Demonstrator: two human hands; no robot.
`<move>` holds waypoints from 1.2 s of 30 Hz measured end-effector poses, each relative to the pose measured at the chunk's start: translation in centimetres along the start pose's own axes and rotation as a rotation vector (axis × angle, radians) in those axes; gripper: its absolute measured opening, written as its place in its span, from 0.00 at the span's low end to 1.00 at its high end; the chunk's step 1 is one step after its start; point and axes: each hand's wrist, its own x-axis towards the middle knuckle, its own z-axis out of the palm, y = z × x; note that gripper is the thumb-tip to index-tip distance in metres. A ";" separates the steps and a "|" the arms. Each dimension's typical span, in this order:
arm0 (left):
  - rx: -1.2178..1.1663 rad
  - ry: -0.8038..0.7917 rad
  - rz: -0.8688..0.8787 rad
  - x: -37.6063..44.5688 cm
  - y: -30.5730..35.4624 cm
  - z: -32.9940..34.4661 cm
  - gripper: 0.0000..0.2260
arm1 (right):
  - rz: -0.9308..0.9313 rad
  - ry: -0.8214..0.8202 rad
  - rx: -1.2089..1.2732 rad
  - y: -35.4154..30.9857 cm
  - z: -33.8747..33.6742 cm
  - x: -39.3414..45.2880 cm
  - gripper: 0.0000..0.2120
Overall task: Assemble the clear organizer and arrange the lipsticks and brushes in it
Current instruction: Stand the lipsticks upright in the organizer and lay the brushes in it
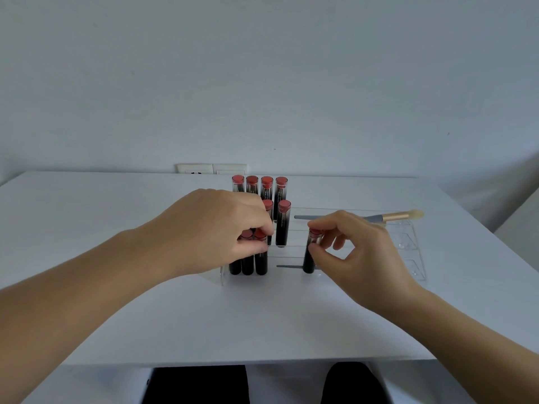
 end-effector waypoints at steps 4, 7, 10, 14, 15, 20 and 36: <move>-0.004 0.001 0.015 0.0 0.1 0.0 0.04 | 0.003 -0.017 0.060 -0.4 0.3 0.2 0.12; 0.008 0.005 0.021 0.1 0.1 0.1 0.04 | -0.036 -0.014 0.081 -0.7 1.1 0.3 0.10; 0.009 0.010 0.029 0.0 0.0 -0.1 0.04 | -0.097 -0.041 0.024 -0.7 1.8 0.4 0.09; 0.005 0.006 0.026 0.0 0.0 -0.1 0.04 | -0.134 -0.045 -0.023 -0.4 1.8 0.2 0.09; 0.008 0.008 0.024 0.0 0.1 0.0 0.03 | -0.132 -0.043 -0.025 -0.3 1.7 0.1 0.09; -0.007 0.010 0.019 0.0 -0.1 0.1 0.04 | -0.096 -0.006 -0.029 0.1 1.0 -0.3 0.10; -0.004 0.041 0.025 0.4 0.3 0.3 0.04 | -0.142 -0.044 -0.004 -0.5 1.0 0.5 0.12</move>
